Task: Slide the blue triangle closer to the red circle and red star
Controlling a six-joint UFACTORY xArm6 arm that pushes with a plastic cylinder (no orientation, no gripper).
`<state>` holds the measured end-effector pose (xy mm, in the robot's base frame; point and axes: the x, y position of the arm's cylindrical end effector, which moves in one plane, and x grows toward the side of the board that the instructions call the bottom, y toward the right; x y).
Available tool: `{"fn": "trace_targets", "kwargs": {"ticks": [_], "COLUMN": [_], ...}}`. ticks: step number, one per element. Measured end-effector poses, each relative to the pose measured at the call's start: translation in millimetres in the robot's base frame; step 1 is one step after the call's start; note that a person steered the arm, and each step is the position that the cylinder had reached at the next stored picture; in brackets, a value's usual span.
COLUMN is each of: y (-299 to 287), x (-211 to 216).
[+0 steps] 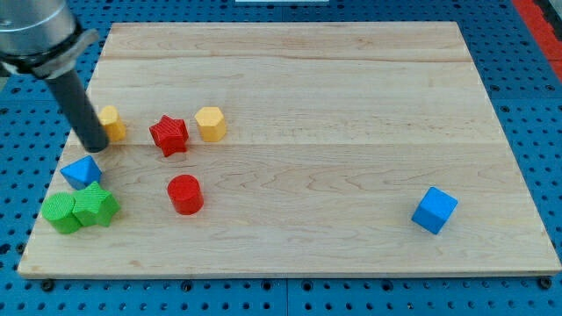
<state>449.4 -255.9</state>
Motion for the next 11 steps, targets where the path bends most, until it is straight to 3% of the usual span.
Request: {"fn": "trace_targets", "kwargs": {"ticks": [2, 4, 5, 6, 7, 9, 10, 11], "y": [-33, 4, -28, -43, -10, 51, -4, 55], "x": [51, 19, 15, 43, 61, 37, 35, 43]}}
